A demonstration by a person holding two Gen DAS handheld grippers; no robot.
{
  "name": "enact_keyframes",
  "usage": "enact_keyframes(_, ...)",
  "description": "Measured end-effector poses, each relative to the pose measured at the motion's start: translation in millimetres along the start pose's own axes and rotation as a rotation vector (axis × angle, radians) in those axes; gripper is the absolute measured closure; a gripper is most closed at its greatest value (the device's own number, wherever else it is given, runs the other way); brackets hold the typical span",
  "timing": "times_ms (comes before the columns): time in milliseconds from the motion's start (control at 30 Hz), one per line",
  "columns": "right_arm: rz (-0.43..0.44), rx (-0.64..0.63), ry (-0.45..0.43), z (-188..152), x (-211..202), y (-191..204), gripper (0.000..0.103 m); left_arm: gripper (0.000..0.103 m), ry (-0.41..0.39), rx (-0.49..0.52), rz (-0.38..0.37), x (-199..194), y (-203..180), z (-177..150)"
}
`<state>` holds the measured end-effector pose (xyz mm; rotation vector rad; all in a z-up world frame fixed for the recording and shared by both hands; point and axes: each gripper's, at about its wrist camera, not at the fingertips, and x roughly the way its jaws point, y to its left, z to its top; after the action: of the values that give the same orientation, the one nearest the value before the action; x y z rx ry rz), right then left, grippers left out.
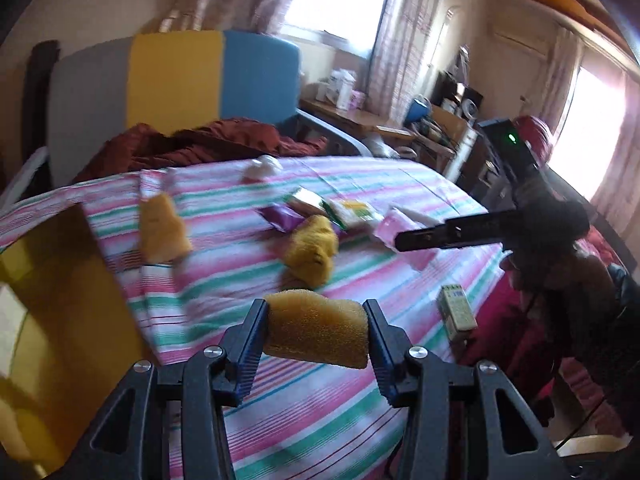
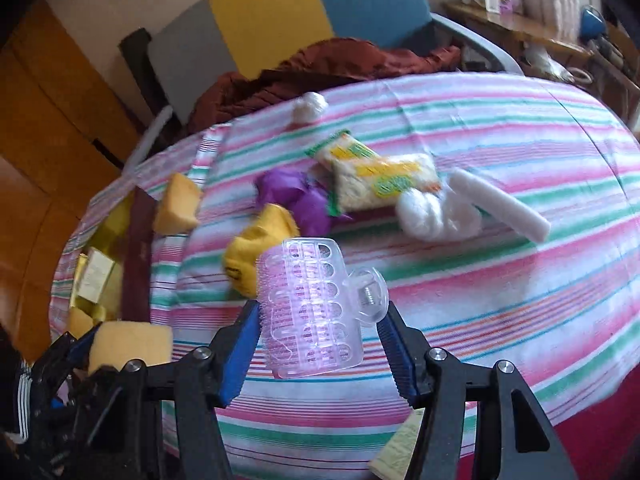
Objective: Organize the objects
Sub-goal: 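Lower sponge and pink roller into the gold tray and open both tools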
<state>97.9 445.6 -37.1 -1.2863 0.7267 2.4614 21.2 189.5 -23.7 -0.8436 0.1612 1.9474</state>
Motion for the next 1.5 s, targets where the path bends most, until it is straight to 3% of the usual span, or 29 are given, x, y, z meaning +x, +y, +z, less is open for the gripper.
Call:
enact_keyframes(133,0.074,-0.099,-0.026,10,-3,50,0.043,0.055,-0.07,-0.095,0.127,-44,41,-5)
enact_keyframes(267,0.143,-0.217,-0.006,17,9,109,0.043,0.055,-0.093,-0.199,0.271,-76,84,-21)
enact_keyframes(400,0.203,-0.334,0.035,24,35,173,0.043,0.055,-0.084,-0.291,0.398,-98,123,-45)
enact_keyframes(567,0.238,-0.431,0.11,33,80,244,0.043,0.053,-0.037,-0.333,0.527,-110,152,-71)
enact_keyframes(733,0.22,-0.493,0.161,40,125,300,0.043,0.047,-0.024,-0.378,0.589,-121,171,-85)
enact_keyframes(833,0.208,-0.485,0.143,51,144,326,0.042,0.045,-0.033,-0.4,0.606,-127,176,-88)
enact_keyframes(900,0.181,-0.466,0.095,62,151,336,0.035,0.041,-0.039,-0.404,0.614,-134,177,-91)
enact_keyframes(933,0.162,-0.459,0.07,66,152,338,0.018,0.04,-0.04,-0.404,0.624,-136,177,-92)
enact_keyframes(1000,0.128,-0.442,0.023,73,151,336,0.006,0.035,-0.038,-0.406,0.629,-140,178,-93)
enact_keyframes(1100,0.136,-0.418,0.025,73,147,327,0.006,0.033,-0.038,-0.426,0.631,-145,179,-95)
enact_keyframes(1233,0.14,-0.432,0.017,55,133,309,0.002,0.033,-0.098,-0.448,0.645,-160,172,-87)
enact_keyframes(1500,0.147,-0.484,-0.035,9,97,282,0.0,0.033,-0.153,-0.428,0.756,-173,156,-59)
